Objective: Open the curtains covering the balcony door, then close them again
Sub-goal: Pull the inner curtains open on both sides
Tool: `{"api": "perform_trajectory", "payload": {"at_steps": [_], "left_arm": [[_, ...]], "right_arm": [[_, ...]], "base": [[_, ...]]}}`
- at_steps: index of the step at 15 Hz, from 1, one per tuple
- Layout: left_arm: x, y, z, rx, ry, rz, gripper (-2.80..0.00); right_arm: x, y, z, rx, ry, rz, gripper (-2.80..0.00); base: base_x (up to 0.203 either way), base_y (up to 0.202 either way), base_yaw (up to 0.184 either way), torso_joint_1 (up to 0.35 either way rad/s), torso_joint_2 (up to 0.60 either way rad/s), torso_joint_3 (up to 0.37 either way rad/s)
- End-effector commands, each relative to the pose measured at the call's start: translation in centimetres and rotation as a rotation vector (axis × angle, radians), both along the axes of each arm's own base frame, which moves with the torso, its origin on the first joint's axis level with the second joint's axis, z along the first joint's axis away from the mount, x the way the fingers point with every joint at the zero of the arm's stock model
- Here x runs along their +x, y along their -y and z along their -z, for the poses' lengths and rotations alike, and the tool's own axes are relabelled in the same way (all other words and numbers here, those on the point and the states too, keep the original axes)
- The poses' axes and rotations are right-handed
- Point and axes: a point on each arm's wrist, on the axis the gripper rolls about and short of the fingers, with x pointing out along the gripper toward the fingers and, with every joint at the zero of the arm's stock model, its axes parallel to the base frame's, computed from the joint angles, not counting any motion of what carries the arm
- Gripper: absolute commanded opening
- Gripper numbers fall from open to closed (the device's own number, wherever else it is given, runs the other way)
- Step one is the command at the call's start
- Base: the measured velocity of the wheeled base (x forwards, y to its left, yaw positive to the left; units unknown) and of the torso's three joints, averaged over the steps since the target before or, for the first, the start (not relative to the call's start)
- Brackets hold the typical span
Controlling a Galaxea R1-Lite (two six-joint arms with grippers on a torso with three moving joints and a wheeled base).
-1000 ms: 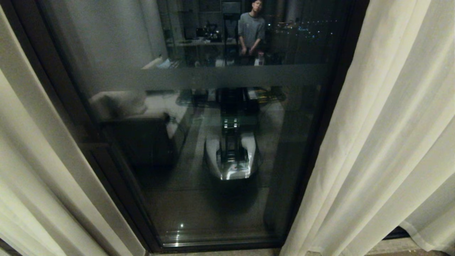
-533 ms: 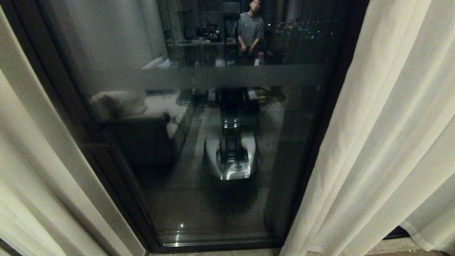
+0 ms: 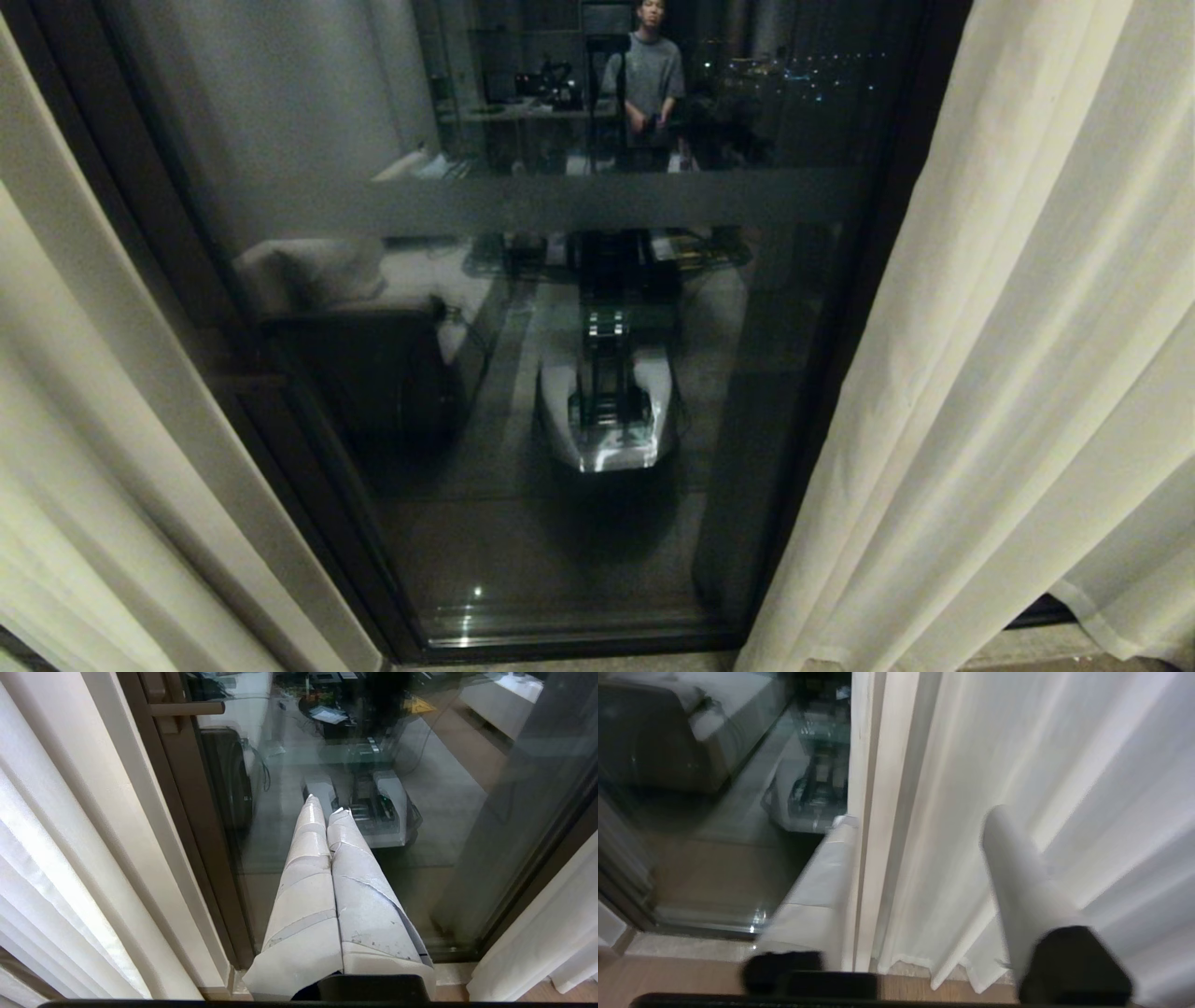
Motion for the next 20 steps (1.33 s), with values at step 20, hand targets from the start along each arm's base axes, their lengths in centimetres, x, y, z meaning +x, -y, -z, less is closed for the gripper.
{"api": "perform_trajectory", "payload": {"at_steps": [20], "left_arm": [[0.0, 0.0, 0.0, 0.000, 0.002, 0.000, -2.80]], "right_arm": [[17.6, 1.3, -14.7, -0.025, 0.254, -0.111, 0.00]], "base": [[0.000, 0.000, 0.000, 0.000, 0.00, 0.000]]}}
